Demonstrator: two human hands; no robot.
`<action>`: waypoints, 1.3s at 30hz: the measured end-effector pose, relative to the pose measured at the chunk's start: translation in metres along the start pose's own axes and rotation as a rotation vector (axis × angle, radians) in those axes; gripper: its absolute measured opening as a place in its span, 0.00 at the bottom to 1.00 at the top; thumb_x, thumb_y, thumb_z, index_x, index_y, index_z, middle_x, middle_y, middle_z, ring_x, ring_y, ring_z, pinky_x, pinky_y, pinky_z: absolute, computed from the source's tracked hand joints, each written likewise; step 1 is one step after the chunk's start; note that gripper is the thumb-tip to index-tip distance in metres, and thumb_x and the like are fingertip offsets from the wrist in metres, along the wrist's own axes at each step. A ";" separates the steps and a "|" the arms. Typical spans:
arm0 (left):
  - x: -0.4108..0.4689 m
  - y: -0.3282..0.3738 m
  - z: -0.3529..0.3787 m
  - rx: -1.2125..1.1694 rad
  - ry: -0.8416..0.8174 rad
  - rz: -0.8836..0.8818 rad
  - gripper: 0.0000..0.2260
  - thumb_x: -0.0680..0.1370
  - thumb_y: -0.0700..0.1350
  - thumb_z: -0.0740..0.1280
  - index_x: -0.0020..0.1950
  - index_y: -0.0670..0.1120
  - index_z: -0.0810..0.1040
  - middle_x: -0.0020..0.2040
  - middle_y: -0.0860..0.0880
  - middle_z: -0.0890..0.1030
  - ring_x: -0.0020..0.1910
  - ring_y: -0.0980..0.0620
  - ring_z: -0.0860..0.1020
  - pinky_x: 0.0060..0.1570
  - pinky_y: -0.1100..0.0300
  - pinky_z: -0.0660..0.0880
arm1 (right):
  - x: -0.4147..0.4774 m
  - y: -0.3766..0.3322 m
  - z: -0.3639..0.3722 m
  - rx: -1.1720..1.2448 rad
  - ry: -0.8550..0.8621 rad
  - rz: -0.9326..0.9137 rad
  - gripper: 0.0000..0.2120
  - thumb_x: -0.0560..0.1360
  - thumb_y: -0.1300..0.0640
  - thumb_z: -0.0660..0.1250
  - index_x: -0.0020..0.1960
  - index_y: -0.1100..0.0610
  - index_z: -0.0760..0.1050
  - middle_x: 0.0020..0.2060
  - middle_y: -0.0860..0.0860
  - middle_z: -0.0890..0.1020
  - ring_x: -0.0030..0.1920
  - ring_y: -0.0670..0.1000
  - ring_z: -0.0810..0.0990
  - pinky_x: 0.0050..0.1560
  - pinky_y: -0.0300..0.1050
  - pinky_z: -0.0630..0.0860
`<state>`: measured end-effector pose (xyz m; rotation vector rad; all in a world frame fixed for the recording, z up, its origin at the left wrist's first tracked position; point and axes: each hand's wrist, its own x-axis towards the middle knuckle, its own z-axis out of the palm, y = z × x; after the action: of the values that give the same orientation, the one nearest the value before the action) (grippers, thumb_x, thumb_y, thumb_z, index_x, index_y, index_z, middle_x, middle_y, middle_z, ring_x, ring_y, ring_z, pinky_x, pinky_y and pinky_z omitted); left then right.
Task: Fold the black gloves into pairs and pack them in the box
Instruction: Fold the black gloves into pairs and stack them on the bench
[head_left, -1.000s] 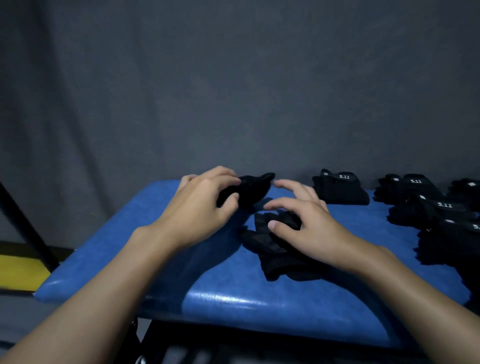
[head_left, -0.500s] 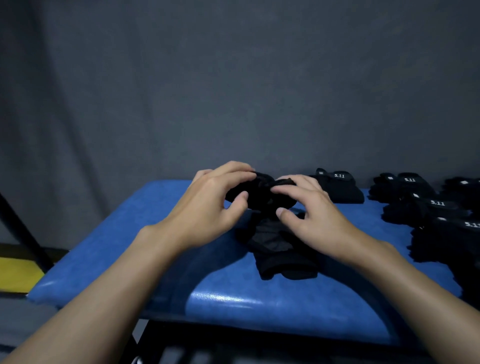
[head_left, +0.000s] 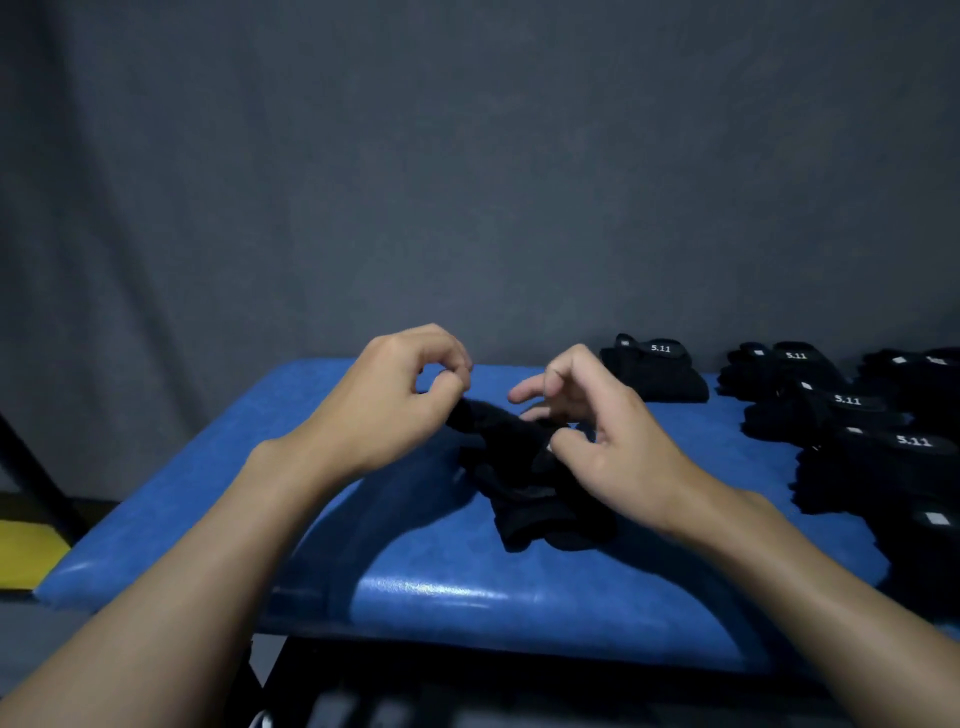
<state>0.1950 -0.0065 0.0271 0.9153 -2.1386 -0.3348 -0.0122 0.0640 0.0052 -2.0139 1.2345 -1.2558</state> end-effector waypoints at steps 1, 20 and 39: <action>-0.001 -0.001 -0.001 0.013 -0.014 -0.024 0.07 0.74 0.47 0.61 0.41 0.51 0.78 0.46 0.58 0.81 0.49 0.60 0.78 0.50 0.63 0.73 | 0.000 -0.001 0.002 -0.012 -0.013 -0.010 0.15 0.68 0.64 0.56 0.45 0.44 0.66 0.52 0.47 0.82 0.51 0.47 0.83 0.49 0.52 0.79; -0.016 -0.031 0.006 0.223 -0.370 -0.230 0.16 0.76 0.51 0.71 0.63 0.54 0.75 0.44 0.55 0.76 0.42 0.57 0.75 0.47 0.61 0.73 | 0.018 0.024 0.017 -0.395 -0.113 0.144 0.14 0.73 0.47 0.70 0.58 0.42 0.76 0.53 0.38 0.81 0.58 0.40 0.77 0.68 0.53 0.66; -0.005 -0.002 0.013 -0.197 0.098 0.074 0.11 0.74 0.36 0.66 0.50 0.51 0.81 0.54 0.55 0.74 0.49 0.53 0.77 0.54 0.51 0.77 | 0.011 0.001 -0.005 0.145 0.044 0.146 0.11 0.75 0.69 0.68 0.50 0.55 0.83 0.48 0.52 0.86 0.51 0.49 0.83 0.59 0.51 0.77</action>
<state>0.1885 -0.0049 0.0150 0.7237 -2.0035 -0.4453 -0.0151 0.0547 0.0118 -1.7706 1.2481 -1.2858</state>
